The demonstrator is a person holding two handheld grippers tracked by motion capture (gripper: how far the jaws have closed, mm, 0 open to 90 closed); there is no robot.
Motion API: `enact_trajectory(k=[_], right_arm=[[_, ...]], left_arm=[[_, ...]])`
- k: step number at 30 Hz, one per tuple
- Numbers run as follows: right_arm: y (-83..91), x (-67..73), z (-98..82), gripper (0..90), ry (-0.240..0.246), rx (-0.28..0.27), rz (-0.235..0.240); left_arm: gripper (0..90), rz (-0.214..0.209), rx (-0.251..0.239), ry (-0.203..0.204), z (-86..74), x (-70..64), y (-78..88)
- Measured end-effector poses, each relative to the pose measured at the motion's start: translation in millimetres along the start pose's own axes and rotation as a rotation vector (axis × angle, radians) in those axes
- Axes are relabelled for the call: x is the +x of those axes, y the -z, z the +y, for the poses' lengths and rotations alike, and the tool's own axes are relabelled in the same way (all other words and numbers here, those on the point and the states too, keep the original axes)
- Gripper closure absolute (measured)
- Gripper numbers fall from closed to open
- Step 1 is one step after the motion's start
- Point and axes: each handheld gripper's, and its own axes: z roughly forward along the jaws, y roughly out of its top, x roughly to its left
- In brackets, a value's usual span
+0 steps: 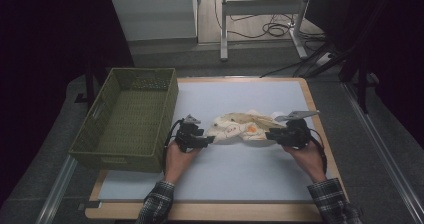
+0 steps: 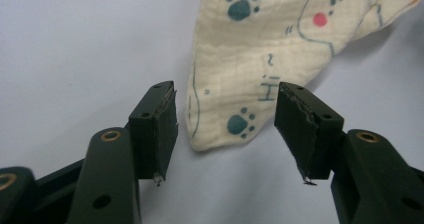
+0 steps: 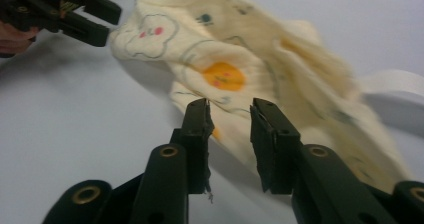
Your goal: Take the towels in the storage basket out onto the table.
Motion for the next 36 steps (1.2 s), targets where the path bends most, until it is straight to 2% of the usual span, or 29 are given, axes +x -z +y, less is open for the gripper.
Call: enact_trajectory(k=[1,4,6,8,9,10,11,12,13,14,15,16,17,19,23,25,27,29,32,36], right_arm=[[0.0,0.0,0.0,67.2,0.000,0.000,0.000],[-24.0,13.9,2.5,61.3,0.044,0.026,0.023],[-34.8,18.8,0.4,61.0,0.067,0.041,0.023],[-44.1,21.2,-3.3,62.0,0.097,0.071,-0.015],[-48.0,21.9,-5.3,65.9,0.110,0.084,-0.045],[-50.8,21.8,-7.5,69.6,0.132,0.095,-0.072],[-50.8,21.8,-7.5,69.6,0.132,0.095,-0.072],[-55.9,21.0,-12.9,80.2,0.158,0.115,-0.103],[-55.9,21.0,-12.9,80.2,0.158,0.115,-0.103],[-55.6,19.5,-15.6,89.7,0.150,0.094,-0.085],[-54.7,19.0,-15.8,89.9,0.141,0.098,-0.087],[-53.6,18.9,-15.7,90.0,0.139,0.105,-0.085],[-51.8,19.1,-15.2,90.0,0.144,0.113,-0.087],[-47.0,20.0,-14.7,90.0,0.149,0.117,-0.094],[-27.5,17.9,-13.4,90.0,0.137,0.092,-0.096],[-18.7,15.6,-12.8,90.0,0.134,0.079,-0.102],[-13.2,13.6,-12.0,89.9,0.113,0.063,-0.078],[-14.4,14.3,-10.5,87.3,0.094,0.043,-0.029],[-27.5,20.3,-7.0,79.6,0.088,0.044,0.021],[-50.7,31.8,-1.0,68.9,0.110,0.066,0.041]], left_arm=[[42.2,0.000,0.000,0.000,0.0,0.0,0.0],[43.0,-0.005,0.015,0.006,-2.2,1.7,-4.5],[45.0,0.001,0.018,-0.013,-3.1,0.0,-7.9],[49.2,0.004,0.021,-0.017,-2.0,-0.5,-8.5],[54.0,0.004,0.021,-0.017,-2.0,-0.5,-8.5],[58.1,0.019,0.026,-0.034,-1.1,-1.4,-9.6],[62.6,0.019,0.026,-0.034,-1.1,-1.4,-9.6],[69.0,0.017,0.030,-0.043,-0.2,-2.0,-10.8],[75.2,0.017,0.030,-0.043,-0.2,-2.0,-10.8],[81.0,0.000,0.020,-0.040,0.6,-2.2,-11.1],[83.2,0.000,0.020,-0.040,0.6,-2.2,-11.1],[83.9,-0.011,0.003,-0.036,3.2,-2.7,-9.3],[84.1,-0.011,0.003,-0.036,3.2,-2.7,-9.3],[84.3,-0.003,-0.034,-0.039,8.8,-3.3,-0.9],[84.4,0.015,-0.102,-0.037,18.3,-2.8,13.5],[84.3,0.003,-0.114,-0.026,24.4,-2.3,18.4],[84.2,0.010,-0.115,-0.030,28.5,-3.6,20.1],[84.1,0.009,-0.109,-0.030,30.9,-4.3,19.2],[84.1,0.016,-0.093,-0.031,31.8,-3.5,15.2],[84.1,0.022,-0.086,-0.015,32.6,1.9,9.8]])
